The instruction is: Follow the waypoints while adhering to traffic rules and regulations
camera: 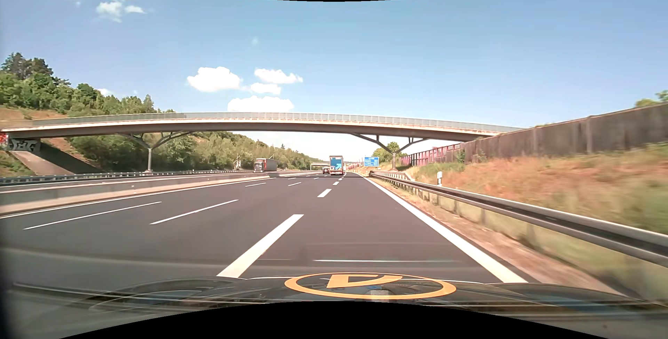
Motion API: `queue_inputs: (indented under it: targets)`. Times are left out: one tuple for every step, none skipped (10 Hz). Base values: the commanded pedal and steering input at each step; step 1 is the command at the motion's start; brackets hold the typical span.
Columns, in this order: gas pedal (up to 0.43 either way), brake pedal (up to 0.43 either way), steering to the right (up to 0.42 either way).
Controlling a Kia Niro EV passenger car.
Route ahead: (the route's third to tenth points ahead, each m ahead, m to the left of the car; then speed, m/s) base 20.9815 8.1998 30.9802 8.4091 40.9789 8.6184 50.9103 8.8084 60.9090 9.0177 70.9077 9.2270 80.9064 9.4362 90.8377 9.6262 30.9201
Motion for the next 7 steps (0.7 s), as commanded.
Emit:
queue_inputs:
  targets:
    - [0.311, 0.0, -0.006]
    - [0.299, 0.0, -0.005]
    - [0.299, 0.0, -0.005]
    - [0.287, 0.0, -0.006]
    - [0.287, 0.0, -0.005]
    - [0.287, 0.0, -0.006]
    - [0.287, 0.0, -0.005]
